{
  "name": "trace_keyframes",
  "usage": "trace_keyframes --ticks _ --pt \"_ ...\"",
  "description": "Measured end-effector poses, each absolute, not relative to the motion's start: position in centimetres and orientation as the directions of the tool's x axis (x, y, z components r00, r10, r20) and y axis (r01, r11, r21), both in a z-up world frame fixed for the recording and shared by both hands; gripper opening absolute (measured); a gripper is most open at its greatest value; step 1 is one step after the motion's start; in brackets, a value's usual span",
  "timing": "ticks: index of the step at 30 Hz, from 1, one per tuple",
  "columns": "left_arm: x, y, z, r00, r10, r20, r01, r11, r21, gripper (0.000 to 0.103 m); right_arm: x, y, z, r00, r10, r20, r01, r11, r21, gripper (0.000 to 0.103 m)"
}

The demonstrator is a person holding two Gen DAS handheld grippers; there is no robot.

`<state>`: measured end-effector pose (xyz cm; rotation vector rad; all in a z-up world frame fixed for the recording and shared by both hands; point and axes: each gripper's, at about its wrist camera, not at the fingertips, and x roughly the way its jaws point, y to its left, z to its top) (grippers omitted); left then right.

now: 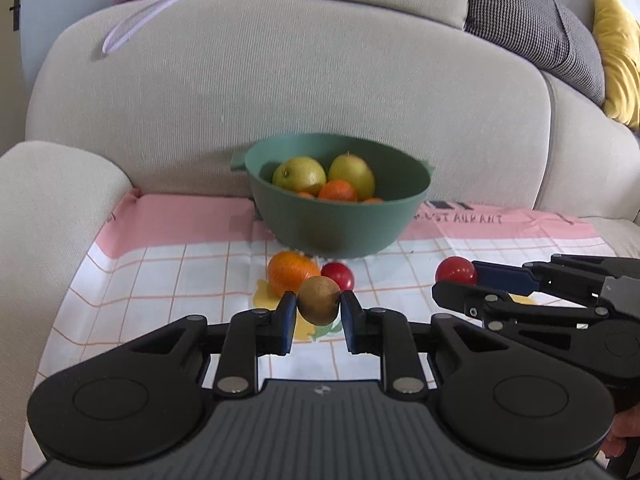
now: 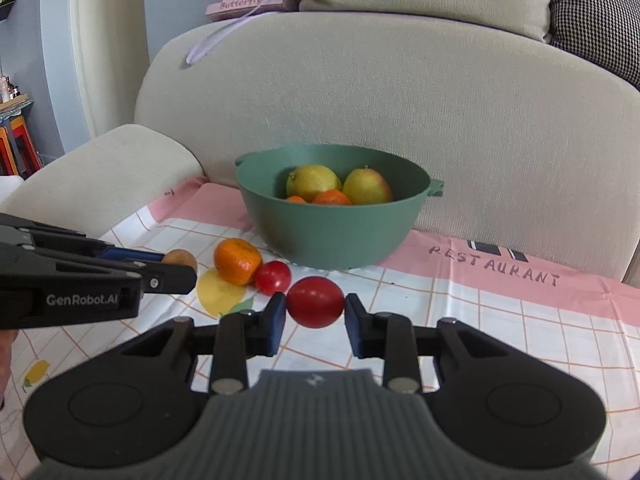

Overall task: Organize fruits
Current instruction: 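Carry the kiwi and red tomato to the green colander and lower them inside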

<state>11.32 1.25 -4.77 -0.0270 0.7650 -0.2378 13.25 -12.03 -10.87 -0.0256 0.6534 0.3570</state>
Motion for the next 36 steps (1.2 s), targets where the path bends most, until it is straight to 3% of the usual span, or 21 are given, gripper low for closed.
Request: trace_keyframes --ticks 22,36 --pt "17.7 -0.6 1.3 0.688 -0.279 -0.67 0.214 0.96 -0.181 0.026 17.6 -14.7 -3.6 0.761 0.34 -0.553 -0.373 0.926 0.056 0.028" --pt "26.3 1.4 -1.0 0.478 -0.396 -0.784 0.232 0.918 -0.321 0.026 26.5 -13.6 -4.9 0.65 0.381 -0.657 -0.421 0.901 0.105 0.028"
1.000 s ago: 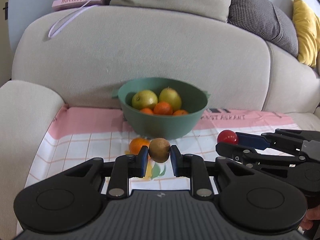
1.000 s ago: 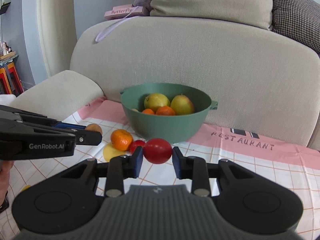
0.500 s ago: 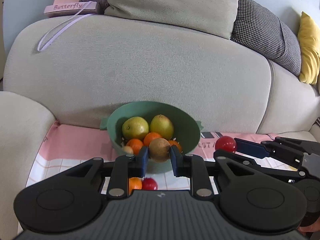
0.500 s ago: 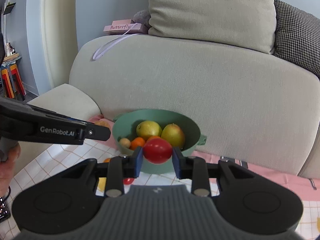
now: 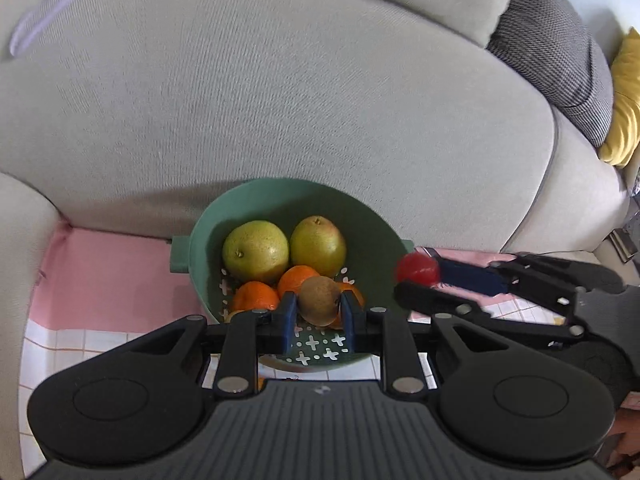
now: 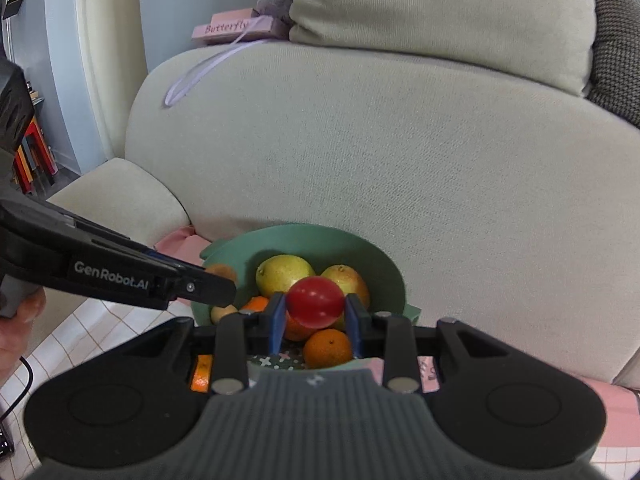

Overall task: Organize fruits
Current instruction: 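Carry the kiwi and red tomato to the green colander and lower them inside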

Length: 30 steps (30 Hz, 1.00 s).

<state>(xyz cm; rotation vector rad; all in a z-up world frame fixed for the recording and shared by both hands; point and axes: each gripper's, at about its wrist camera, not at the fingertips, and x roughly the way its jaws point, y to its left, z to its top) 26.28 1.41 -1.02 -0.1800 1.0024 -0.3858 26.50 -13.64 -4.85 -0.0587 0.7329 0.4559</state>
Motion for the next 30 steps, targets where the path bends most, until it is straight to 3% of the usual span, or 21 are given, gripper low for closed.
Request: trace_keyframes --ticks 12,21,30 --pt "29.7 1.3 -5.0 0.323 -0.377 -0.868 0.19 0.924 -0.331 0.026 32.3 -11.0 -9.4 0.38 0.429 -0.819 -0.472 0.852 0.227 0.028" --pt "30.7 1.5 -5.8 0.31 -0.357 -0.881 0.19 0.931 -0.311 0.026 34.0 -9.1 -11.5 0.278 0.44 -0.854 -0.445 0.847 0.291 0.029" --pt "30.8 1.9 -5.8 0.295 -0.369 -0.881 0.182 0.927 -0.328 0.026 34.5 -7.7 -12.1 0.239 0.377 -0.895 -0.462 0.855 0.237 0.029"
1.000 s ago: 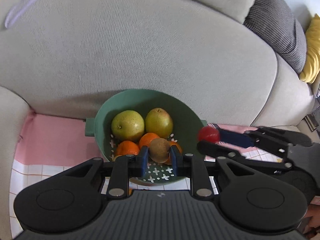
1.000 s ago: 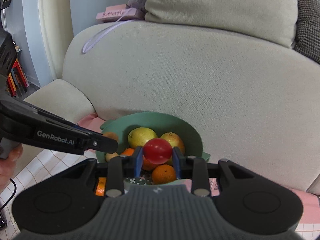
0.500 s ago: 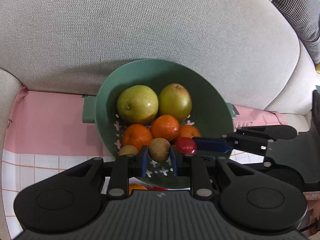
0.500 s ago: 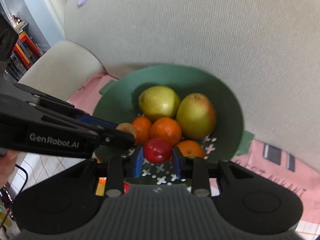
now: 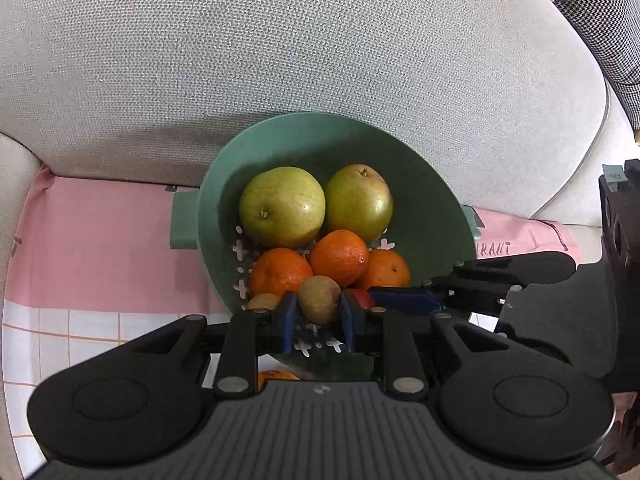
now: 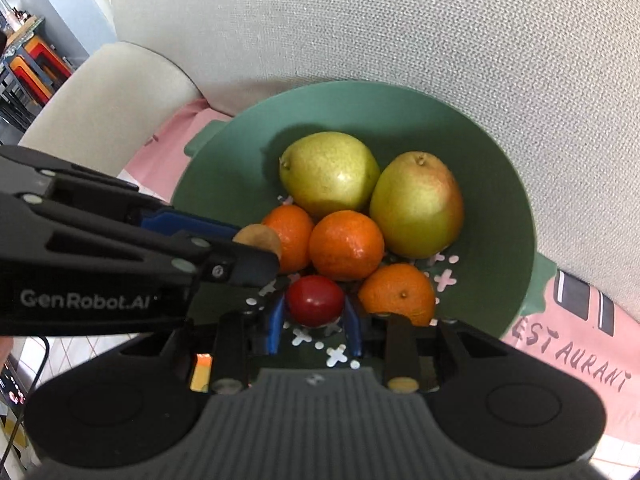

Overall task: Organize fruits
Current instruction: 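Carry the kiwi and red tomato to the green colander and lower them inside, then open both tools, releasing the kiwi and tomato, and lift away from the colander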

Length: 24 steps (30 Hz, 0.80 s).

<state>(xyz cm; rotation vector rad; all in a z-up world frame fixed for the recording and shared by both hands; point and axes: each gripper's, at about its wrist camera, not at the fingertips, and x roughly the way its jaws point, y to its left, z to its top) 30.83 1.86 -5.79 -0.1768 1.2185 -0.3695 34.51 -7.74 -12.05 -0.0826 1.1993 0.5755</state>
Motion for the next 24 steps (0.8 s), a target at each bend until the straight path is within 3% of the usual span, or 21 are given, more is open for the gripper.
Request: trace_keyframes --ticks 12,24 --pt "30.9 0.9 -6.2 0.265 -0.377 -0.888 0.178 0.924 -0.339 0.026 34.4 -8.2 -11.2 0.264 0.353 -0.898 -0.477 0.856 0.197 0.037" --pt "30.9 -0.9 -6.7 0.232 -0.341 -0.911 0.183 0.935 -0.303 0.026 34.0 -10.8 -10.4 0.328 0.318 -0.89 -0.519 0.848 0.112 0.037"
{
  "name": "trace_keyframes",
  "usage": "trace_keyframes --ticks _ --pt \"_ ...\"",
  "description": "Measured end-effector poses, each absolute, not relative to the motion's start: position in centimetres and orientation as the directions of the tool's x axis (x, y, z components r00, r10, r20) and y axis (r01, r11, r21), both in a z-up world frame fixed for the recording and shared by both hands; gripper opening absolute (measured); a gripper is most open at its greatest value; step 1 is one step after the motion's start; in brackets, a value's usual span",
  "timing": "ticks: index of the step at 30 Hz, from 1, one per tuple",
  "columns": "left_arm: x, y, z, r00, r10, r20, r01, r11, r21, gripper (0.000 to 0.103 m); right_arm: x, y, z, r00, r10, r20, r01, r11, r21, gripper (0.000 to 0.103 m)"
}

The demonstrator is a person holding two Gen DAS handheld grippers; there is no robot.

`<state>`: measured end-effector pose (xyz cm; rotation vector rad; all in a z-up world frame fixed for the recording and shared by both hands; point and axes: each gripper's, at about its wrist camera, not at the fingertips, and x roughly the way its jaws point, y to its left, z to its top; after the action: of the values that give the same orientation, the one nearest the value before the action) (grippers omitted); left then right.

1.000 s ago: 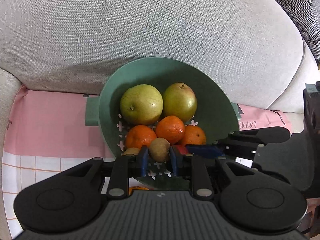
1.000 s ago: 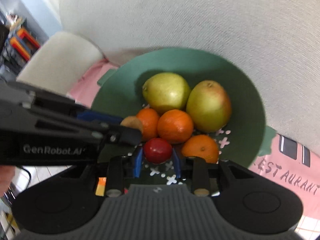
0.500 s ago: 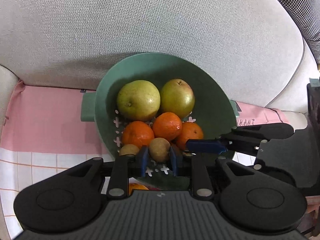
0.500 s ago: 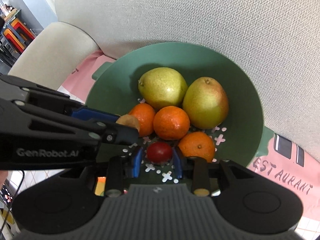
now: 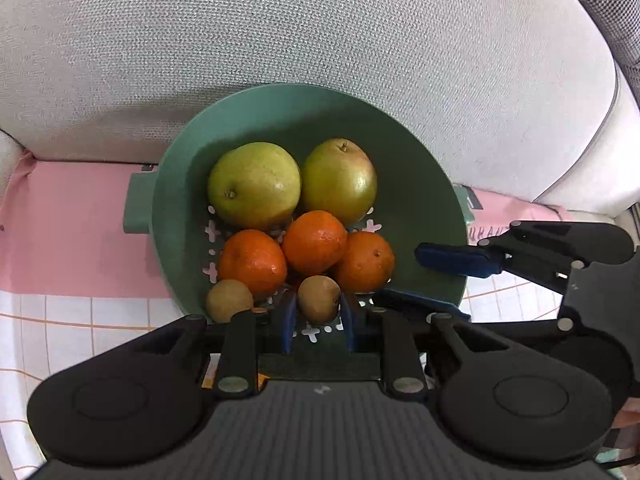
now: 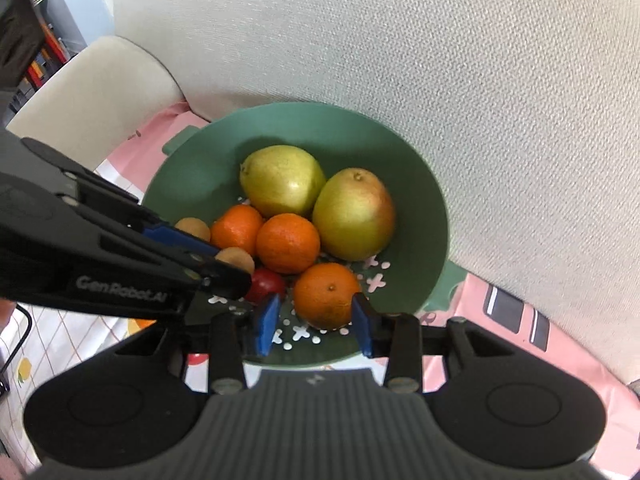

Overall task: Organize fruits
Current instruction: 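Open both tools, releasing the kiwi and tomato, and lift away from the colander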

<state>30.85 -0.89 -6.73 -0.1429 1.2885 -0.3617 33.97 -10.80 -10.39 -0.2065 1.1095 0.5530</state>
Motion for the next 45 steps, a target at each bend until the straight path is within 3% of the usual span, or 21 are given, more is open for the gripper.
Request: trace_keyframes --ticks 7,13,22,36,45 --pt "30.8 -1.4 -6.9 0.233 -0.302 -0.925 0.188 0.947 -0.262 0.026 33.8 -10.5 -10.5 0.338 0.313 -0.887 -0.526 0.845 0.098 0.037" --pt "30.5 -0.9 -6.5 0.235 -0.311 -0.921 0.178 0.945 -0.274 0.034 33.6 -10.6 -10.4 0.342 0.312 -0.886 -0.525 0.846 0.095 0.037" --pt "28.6 -0.5 -3.8 0.286 -0.318 -0.904 0.198 0.943 -0.269 0.034 32.8 -11.0 -9.1 0.359 0.341 -0.869 -0.512 0.85 0.122 0.037" --pt "19.9 0.3 1.0 0.501 -0.249 -0.829 0.252 0.958 -0.135 0.034 24.3 -13.7 -4.2 0.551 0.416 -0.724 -0.412 0.889 0.197 0.037" --pt "12.6 0.6 1.3 0.605 -0.196 -0.772 0.249 0.967 -0.05 0.034 16.4 -13.5 -5.3 0.666 0.329 -0.67 -0.325 0.936 0.136 0.037"
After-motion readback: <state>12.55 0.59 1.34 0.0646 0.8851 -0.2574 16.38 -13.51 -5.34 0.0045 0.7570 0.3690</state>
